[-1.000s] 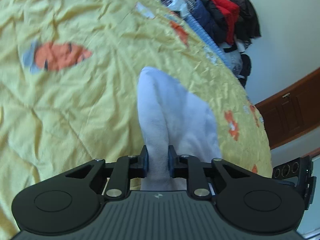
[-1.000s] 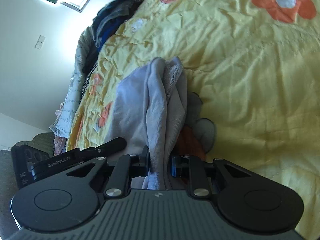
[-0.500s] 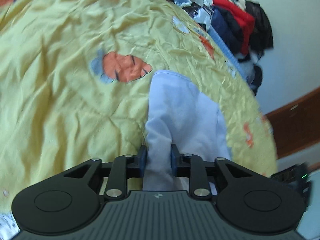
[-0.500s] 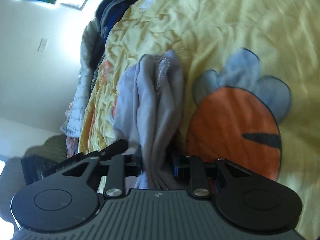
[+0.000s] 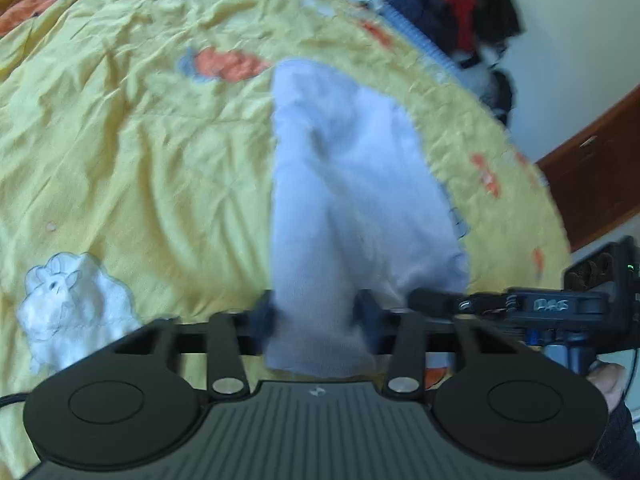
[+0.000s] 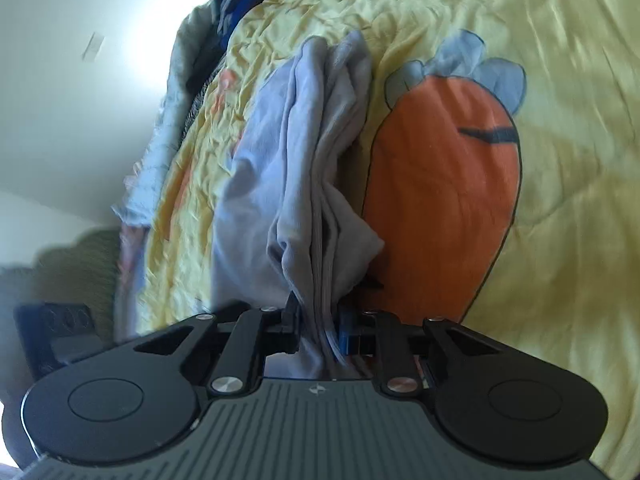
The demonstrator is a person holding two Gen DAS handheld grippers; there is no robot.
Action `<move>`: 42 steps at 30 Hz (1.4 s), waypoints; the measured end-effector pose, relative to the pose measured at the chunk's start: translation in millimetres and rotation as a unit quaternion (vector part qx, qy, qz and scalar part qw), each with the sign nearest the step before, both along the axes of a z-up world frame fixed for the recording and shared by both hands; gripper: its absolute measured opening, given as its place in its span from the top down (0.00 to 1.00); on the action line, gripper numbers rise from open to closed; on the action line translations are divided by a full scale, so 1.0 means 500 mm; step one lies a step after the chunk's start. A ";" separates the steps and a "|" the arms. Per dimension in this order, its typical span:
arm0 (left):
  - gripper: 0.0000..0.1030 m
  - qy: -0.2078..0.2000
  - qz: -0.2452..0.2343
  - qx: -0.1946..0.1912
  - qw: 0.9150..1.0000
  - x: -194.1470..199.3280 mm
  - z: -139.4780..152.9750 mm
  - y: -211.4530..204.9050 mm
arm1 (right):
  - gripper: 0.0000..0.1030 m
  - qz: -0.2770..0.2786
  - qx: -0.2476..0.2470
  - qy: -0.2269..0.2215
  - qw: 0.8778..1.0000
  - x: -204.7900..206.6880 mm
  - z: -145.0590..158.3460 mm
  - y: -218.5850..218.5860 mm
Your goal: Fold small clothes
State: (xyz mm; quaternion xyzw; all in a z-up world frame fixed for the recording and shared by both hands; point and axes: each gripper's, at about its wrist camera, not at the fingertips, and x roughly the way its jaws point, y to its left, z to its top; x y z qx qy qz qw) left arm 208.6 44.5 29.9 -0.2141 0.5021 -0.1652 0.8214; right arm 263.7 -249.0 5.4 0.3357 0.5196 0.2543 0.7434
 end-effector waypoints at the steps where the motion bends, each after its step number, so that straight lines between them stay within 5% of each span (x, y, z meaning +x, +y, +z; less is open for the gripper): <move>1: 0.66 0.005 -0.004 -0.003 1.000 0.001 0.006 0.006 | 0.79 -0.002 0.006 -0.004 1.000 -0.004 0.005 -0.002; 5: 0.66 0.013 -0.018 0.031 0.999 -0.015 0.004 -0.010 | 0.81 -0.002 -0.021 -0.003 1.000 -0.017 -0.012 0.002; 8: 0.63 -0.011 -0.009 0.052 0.999 -0.031 0.014 -0.023 | 0.76 -0.023 0.000 0.013 1.000 -0.020 -0.020 -0.013; 9: 0.60 -0.018 -0.004 0.054 0.998 -0.039 0.021 -0.022 | 0.67 -0.032 -0.002 0.016 0.999 -0.024 -0.014 -0.019; 11: 0.57 -0.042 0.001 0.084 0.996 -0.061 0.050 -0.017 | 0.65 -0.056 -0.022 -0.009 0.998 -0.031 0.022 -0.037; 14: 0.51 -0.158 0.004 0.149 0.976 -0.117 0.110 -0.036 | 0.57 -0.090 -0.028 -0.089 0.992 -0.022 0.097 -0.058; 16: 0.32 -0.219 -0.036 0.167 0.961 -0.139 0.131 -0.081 | 0.47 -0.071 0.004 -0.097 0.993 0.022 0.124 -0.036; 18: 0.32 -0.252 -0.090 0.175 0.948 -0.140 0.120 -0.137 | 0.41 -0.032 0.026 -0.096 0.995 0.088 0.135 0.014; 20: 0.32 -0.242 -0.108 0.211 0.941 -0.124 0.083 -0.182 | 0.41 -0.013 0.010 -0.083 0.996 0.168 0.128 0.071; 23: 0.32 -0.199 -0.111 0.238 0.944 -0.095 0.016 -0.212 | 0.37 -0.012 -0.082 -0.062 0.995 0.258 0.100 0.123; 24: 0.31 -0.213 -0.107 0.242 0.941 -0.100 0.007 -0.214 | 0.47 -0.009 -0.118 -0.045 0.992 0.278 0.078 0.131; 27: 0.30 -0.206 -0.098 0.245 0.942 -0.094 0.001 -0.223 | 0.68 -0.015 -0.104 -0.022 0.994 0.299 0.045 0.109; 30: 0.28 -0.203 -0.090 0.241 0.945 -0.081 -0.002 -0.223 | 0.72 -0.022 -0.121 -0.029 0.992 0.282 0.055 0.096; 31: 0.28 -0.202 -0.089 0.243 0.945 -0.082 0.001 -0.224 | 0.69 -0.033 -0.118 -0.036 0.992 0.264 0.066 0.086; 33: 0.28 -0.200 -0.082 0.233 0.948 -0.088 0.011 -0.217 | 0.42 -0.043 -0.095 -0.073 0.992 0.212 0.100 0.064; 35: 0.28 -0.200 -0.073 0.225 0.951 -0.102 0.023 -0.204 | 0.30 -0.048 -0.083 -0.125 0.988 0.137 0.135 0.039; 38: 0.27 -0.198 -0.056 0.229 0.951 -0.119 0.043 -0.189 | 0.29 -0.058 -0.084 -0.152 0.983 0.031 0.156 -0.007; 42: 0.27 -0.179 -0.029 0.238 0.954 -0.134 0.057 -0.161 | 0.29 -0.075 -0.104 -0.129 0.983 -0.084 0.127 -0.067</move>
